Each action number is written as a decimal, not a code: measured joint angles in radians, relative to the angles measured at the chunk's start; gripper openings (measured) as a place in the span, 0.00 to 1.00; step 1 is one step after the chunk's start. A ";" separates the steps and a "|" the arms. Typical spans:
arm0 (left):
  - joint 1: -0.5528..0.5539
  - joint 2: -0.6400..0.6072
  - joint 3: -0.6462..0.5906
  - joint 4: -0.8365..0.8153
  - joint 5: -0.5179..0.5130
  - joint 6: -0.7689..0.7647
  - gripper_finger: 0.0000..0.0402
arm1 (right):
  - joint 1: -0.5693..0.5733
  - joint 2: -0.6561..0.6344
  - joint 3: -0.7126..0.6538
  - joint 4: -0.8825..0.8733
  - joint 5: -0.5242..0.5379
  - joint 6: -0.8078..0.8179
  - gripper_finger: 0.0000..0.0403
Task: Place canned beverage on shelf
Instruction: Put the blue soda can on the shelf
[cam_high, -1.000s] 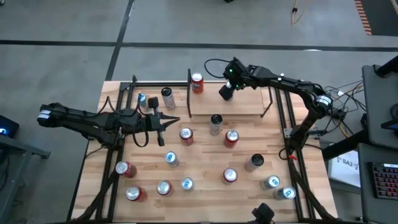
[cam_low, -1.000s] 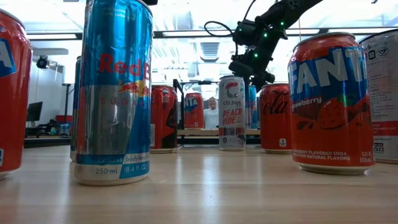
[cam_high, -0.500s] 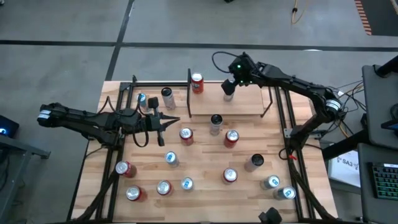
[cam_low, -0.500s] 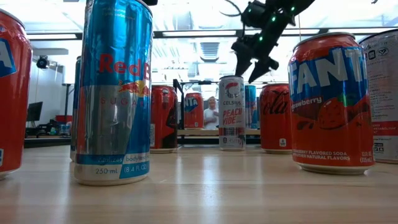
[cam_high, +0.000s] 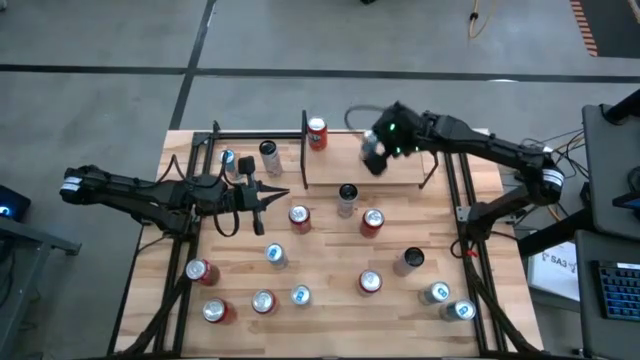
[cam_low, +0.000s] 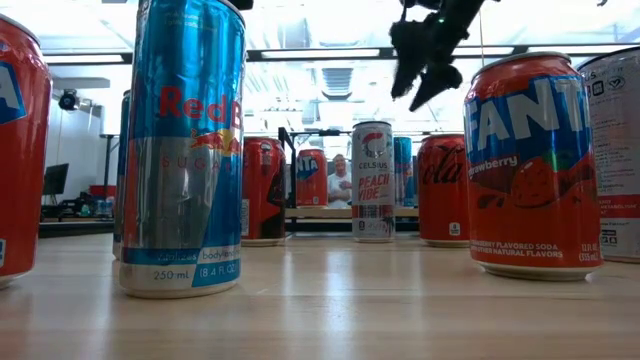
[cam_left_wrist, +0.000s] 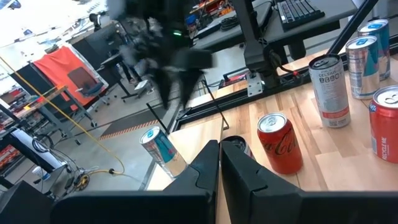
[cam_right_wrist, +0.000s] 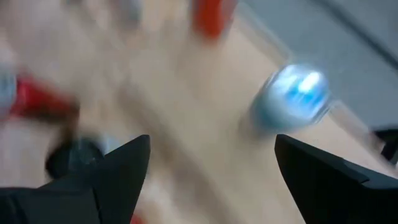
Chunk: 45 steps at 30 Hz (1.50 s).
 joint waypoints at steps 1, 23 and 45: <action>0.000 0.000 0.000 0.000 0.000 0.000 0.00 | 0.016 0.010 -0.006 -0.036 -0.003 0.015 0.82; 0.000 0.000 0.000 -0.009 0.000 0.000 0.00 | -0.040 0.062 -0.148 0.108 -0.004 -0.047 0.82; 0.000 0.000 0.000 -0.008 0.000 0.000 0.00 | -0.040 0.072 -0.149 0.120 -0.005 -0.101 0.82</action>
